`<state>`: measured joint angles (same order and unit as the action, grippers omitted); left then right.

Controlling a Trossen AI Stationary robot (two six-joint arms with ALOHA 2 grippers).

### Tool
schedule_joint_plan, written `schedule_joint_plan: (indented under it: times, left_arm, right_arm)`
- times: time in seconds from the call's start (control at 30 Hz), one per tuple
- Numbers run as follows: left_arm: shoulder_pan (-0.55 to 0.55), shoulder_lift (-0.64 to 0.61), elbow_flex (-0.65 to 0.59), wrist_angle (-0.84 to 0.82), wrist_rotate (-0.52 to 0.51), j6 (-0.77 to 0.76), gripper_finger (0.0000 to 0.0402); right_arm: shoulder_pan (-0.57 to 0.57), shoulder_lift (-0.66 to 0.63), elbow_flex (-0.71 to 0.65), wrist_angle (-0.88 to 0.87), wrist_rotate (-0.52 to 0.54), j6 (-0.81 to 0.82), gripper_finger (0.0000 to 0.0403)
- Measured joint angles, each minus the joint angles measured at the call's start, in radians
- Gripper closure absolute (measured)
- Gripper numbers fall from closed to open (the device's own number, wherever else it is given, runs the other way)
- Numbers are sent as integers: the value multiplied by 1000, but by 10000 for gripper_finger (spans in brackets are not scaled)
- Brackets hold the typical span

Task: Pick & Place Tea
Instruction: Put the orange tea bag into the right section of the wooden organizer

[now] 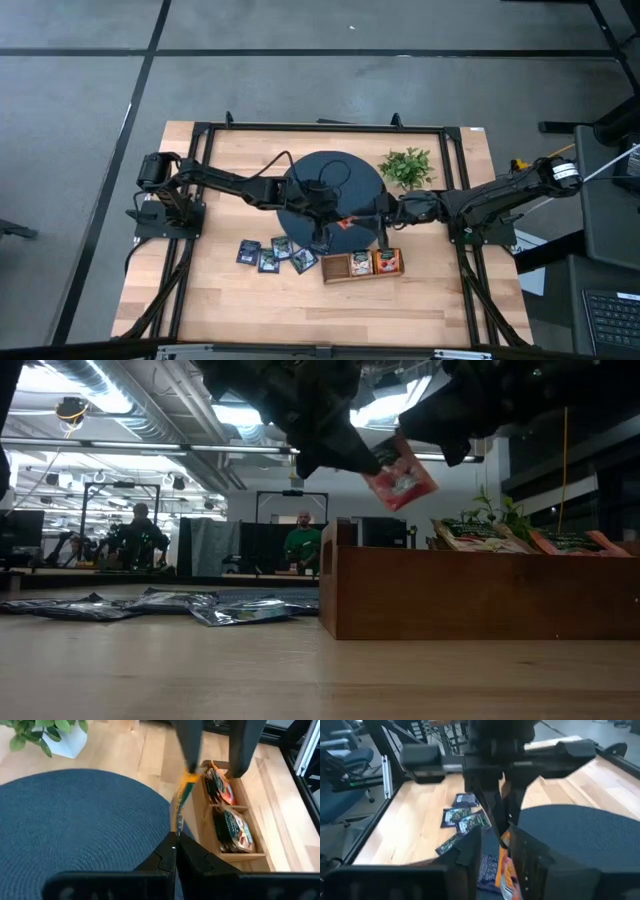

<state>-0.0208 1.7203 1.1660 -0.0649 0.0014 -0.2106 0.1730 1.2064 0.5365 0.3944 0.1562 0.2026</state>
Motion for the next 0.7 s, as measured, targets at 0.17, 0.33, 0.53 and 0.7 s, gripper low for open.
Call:
schedule_joint_plan:
  times: [0.17,0.33,0.53,0.7]
  left_arm:
    - [1,0,0,17,-3,15,399]
    - [-2,0,-1,24,-3,24,399]
    - [-15,0,-1,23,-2,32,399]
    - [-19,0,-1,16,-2,33,399]
  right_arm:
    - [0,-1,0,7,0,0,341]
    - [0,-1,0,7,15,-2,360]
    - [0,-1,0,-1,34,-44,360]
    - [-2,-1,0,0,54,-53,329]
